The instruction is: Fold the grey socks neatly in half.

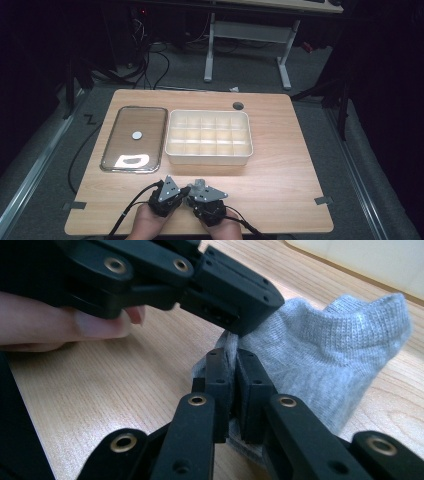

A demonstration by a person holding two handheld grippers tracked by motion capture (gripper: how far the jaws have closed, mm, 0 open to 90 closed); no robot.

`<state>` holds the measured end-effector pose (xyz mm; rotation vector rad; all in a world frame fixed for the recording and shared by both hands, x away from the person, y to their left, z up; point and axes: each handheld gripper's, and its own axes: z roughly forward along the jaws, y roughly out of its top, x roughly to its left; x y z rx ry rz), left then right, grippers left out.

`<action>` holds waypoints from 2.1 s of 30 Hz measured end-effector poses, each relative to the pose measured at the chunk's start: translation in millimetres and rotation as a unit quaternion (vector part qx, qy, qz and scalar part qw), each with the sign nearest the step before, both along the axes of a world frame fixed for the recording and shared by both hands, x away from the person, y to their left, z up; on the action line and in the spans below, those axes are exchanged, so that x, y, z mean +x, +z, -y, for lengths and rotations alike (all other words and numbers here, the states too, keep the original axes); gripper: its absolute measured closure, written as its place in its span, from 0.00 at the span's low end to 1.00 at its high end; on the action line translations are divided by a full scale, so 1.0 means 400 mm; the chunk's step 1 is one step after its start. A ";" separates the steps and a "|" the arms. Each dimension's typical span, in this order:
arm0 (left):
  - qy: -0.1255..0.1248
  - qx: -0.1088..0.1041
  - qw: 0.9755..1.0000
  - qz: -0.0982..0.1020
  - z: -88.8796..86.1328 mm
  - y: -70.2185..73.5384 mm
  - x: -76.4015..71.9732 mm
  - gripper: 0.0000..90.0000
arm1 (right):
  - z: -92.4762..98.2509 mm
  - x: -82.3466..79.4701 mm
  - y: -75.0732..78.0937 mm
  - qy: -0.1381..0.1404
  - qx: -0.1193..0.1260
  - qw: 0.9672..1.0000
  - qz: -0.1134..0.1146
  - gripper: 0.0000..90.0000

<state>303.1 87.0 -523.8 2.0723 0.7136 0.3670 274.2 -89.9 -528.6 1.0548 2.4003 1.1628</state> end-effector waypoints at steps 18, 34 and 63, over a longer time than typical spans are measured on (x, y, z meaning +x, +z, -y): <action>-0.009 0.006 1.000 0.001 -0.001 -0.016 0.007 1.00 | 0.076 0.008 0.008 -0.035 -0.007 0.999 -0.001 0.96; -0.022 -0.009 1.000 -0.017 0.028 0.006 -0.034 0.95 | 0.078 0.008 0.003 -0.035 -0.005 0.999 0.002 0.96; -0.013 0.013 1.000 -0.011 0.019 -0.022 -0.028 0.95 | 0.086 -0.013 0.030 -0.058 0.042 0.997 -0.019 0.90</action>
